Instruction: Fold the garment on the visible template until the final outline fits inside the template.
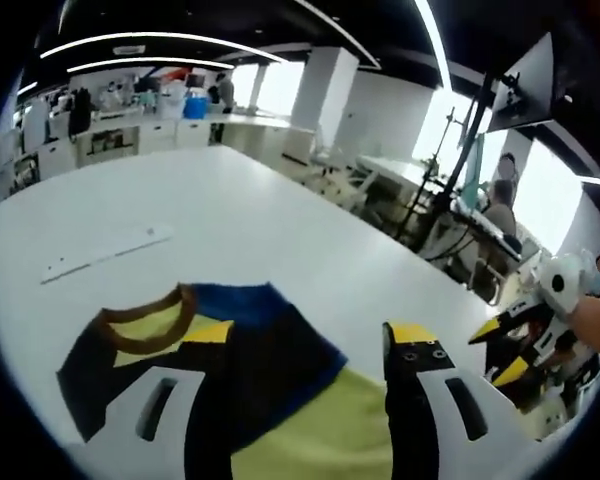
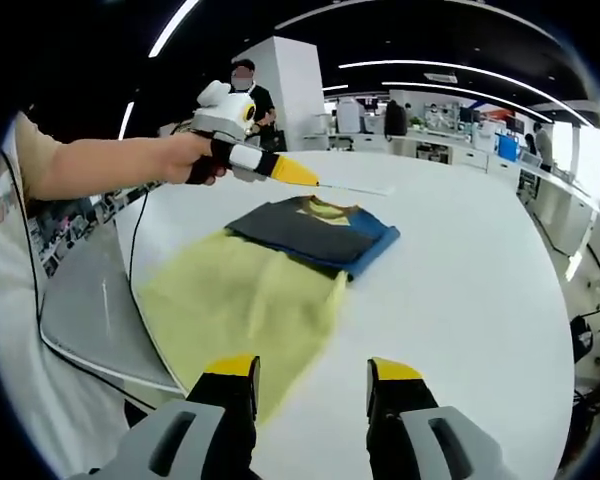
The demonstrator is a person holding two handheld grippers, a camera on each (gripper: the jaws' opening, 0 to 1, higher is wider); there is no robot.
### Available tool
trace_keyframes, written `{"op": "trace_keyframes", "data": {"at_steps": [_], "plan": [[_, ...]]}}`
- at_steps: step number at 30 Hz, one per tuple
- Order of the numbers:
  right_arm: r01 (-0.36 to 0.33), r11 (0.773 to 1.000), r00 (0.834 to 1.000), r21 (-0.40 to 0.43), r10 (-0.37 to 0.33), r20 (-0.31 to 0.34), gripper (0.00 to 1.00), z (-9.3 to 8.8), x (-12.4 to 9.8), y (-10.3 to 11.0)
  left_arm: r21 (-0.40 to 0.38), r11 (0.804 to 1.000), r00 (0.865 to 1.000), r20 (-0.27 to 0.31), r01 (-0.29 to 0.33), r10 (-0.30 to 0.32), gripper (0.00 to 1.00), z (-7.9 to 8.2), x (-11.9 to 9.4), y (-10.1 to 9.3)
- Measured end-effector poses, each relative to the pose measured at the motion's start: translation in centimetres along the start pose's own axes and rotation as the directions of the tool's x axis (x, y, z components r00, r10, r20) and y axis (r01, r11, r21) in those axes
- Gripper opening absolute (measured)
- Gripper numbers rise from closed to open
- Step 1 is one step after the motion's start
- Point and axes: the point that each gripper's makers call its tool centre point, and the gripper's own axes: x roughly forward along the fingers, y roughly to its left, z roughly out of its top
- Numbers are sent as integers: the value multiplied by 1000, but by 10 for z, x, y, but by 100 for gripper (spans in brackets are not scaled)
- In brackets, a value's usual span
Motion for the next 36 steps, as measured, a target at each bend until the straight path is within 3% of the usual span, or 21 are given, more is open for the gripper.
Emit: {"op": "trace_keyframes", "data": {"at_steps": [9, 36], "plan": [[-1, 1000, 1000, -8, 1, 0, 40, 3, 1, 2, -12, 1000, 999, 34, -11, 11, 57, -4, -28, 5], [-20, 999, 1000, -31, 20, 0, 41, 10, 5, 13, -47, 997, 997, 44, -66, 68, 57, -51, -99, 27]]}}
